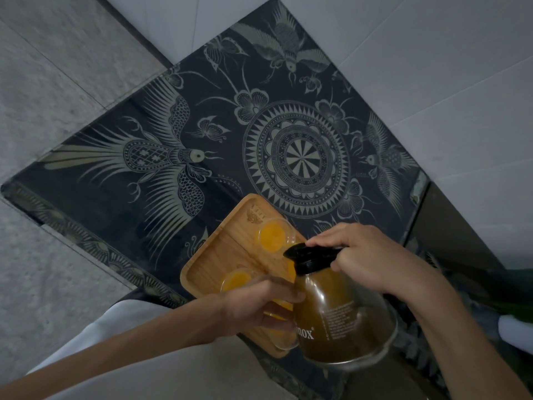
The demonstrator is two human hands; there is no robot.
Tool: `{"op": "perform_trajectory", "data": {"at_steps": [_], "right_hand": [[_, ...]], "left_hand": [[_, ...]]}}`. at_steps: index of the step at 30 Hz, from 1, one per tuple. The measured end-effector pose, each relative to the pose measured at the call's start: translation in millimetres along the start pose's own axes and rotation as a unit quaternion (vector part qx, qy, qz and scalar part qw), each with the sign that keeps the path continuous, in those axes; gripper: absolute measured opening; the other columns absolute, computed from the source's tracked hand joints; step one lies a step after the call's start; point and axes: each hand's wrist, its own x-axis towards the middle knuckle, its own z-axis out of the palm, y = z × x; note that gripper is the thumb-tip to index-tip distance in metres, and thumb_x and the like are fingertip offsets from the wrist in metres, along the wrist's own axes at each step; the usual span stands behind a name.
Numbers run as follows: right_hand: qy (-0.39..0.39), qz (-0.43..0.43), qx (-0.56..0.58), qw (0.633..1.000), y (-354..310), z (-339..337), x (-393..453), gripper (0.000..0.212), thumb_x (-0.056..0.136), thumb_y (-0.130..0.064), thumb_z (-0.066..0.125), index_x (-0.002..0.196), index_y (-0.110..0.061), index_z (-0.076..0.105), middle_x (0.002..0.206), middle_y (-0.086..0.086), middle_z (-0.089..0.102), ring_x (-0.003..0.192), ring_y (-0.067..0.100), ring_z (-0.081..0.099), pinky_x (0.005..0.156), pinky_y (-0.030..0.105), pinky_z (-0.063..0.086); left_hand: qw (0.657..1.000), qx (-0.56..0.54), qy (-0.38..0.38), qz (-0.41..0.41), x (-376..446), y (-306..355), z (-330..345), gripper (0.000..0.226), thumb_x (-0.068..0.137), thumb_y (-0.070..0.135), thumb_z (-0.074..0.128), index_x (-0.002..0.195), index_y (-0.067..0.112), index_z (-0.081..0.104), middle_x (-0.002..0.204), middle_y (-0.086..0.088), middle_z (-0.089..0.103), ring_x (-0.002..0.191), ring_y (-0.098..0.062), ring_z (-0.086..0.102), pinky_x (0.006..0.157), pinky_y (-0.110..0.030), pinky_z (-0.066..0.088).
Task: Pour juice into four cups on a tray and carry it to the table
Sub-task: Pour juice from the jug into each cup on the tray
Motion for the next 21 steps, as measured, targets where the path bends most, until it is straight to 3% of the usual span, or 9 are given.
{"op": "perform_trajectory", "data": {"at_steps": [5, 11, 18, 21], "right_hand": [[0.03, -0.013, 0.013, 0.999, 2.8, 3.6, -8.9, 0.062, 0.083, 0.0, 0.056, 0.119, -0.047, 0.07, 0.126, -0.027, 0.059, 0.118, 0.002, 0.05, 0.08, 0.013, 0.033], [0.089, -0.028, 0.053, 0.994, 14.9, 16.4, -26.5, 0.061, 0.085, 0.002, 0.058, 0.123, -0.045, 0.069, 0.129, -0.03, 0.056, 0.121, -0.002, 0.049, 0.084, 0.014, 0.034], [0.183, -0.04, 0.149, 0.971, 37.6, 38.1, -56.3, 0.062, 0.085, 0.003, 0.068, 0.117, -0.05, 0.07, 0.129, -0.035, 0.057, 0.125, -0.01, 0.046, 0.101, 0.017, 0.032], [0.215, -0.061, 0.175, 0.959, 50.4, 49.1, -69.1, 0.064, 0.085, 0.004, 0.069, 0.113, -0.052, 0.07, 0.13, -0.035, 0.058, 0.126, -0.016, 0.046, 0.097, 0.005, 0.032]], "left_hand": [[0.999, 0.04, 0.011, 0.004, -2.1, 2.9, -4.3, 0.051, 0.086, 0.032, 0.073, 0.134, 0.016, 0.07, 0.133, -0.005, 0.073, 0.126, -0.029, 0.069, 0.106, -0.038, 0.058], [0.994, 0.109, 0.023, 0.015, -7.6, 11.0, -5.0, 0.033, 0.098, 0.025, 0.068, 0.131, 0.018, 0.071, 0.127, -0.001, 0.076, 0.121, -0.021, 0.07, 0.1, -0.031, 0.06], [0.978, 0.198, 0.054, 0.041, -16.1, 16.4, 3.4, 0.064, 0.077, 0.043, 0.076, 0.137, 0.022, 0.067, 0.132, 0.002, 0.073, 0.123, -0.015, 0.07, 0.104, -0.032, 0.06], [0.967, 0.241, 0.066, 0.049, -19.5, 13.8, 13.6, 0.065, 0.078, 0.044, 0.076, 0.139, 0.023, 0.066, 0.133, 0.005, 0.072, 0.123, -0.012, 0.069, 0.106, -0.034, 0.059]]}}
